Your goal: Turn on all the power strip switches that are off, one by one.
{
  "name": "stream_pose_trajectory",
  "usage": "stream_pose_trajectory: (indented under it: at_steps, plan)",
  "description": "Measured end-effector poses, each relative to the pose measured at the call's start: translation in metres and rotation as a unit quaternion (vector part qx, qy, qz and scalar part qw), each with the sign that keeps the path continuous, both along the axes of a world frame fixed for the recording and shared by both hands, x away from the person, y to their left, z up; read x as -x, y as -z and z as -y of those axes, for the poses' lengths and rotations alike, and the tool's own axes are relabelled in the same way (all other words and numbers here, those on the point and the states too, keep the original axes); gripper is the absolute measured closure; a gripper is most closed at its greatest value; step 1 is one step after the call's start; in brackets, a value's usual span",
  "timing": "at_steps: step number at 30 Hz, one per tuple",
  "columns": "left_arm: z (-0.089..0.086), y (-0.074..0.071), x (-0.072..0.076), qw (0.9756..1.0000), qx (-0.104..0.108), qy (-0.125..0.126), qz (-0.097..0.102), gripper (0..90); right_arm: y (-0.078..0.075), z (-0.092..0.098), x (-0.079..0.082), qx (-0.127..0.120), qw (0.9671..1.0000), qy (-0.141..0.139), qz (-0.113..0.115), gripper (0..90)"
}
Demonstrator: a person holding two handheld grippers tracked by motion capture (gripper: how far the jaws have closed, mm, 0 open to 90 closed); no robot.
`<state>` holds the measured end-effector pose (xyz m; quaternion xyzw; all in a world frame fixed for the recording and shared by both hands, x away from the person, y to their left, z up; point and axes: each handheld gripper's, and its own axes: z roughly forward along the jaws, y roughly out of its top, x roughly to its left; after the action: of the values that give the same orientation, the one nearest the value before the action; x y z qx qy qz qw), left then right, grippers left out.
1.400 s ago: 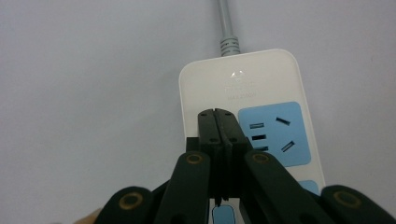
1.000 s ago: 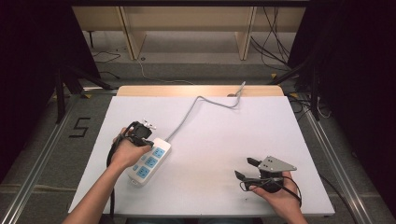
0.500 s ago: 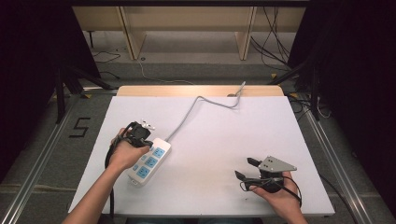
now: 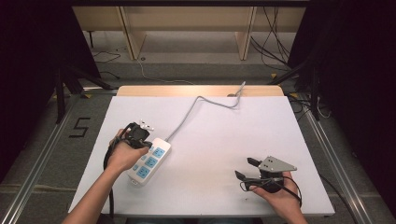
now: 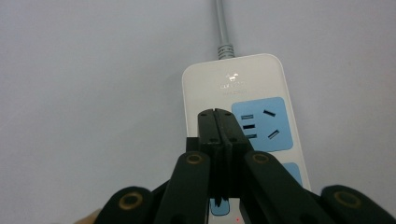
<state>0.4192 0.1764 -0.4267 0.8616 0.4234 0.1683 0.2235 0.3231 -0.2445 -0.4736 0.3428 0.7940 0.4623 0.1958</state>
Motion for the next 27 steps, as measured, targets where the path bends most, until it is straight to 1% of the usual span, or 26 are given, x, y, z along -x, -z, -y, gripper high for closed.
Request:
stream_pose_trajectory:
  at_steps: [14, 27]
  plan:
    - [-0.003, -0.002, 0.008, 1.0000, 0.004, -0.001, -0.002, 89.6, 0.000, 0.000, 0.000, 0.000, 1.0000, -0.001, 0.000, 31.5]
    - [-0.007, -0.005, 0.018, 1.0000, 0.002, 0.001, -0.001, 89.7, 0.000, -0.001, 0.000, 0.001, 1.0000, -0.002, -0.001, 31.5]
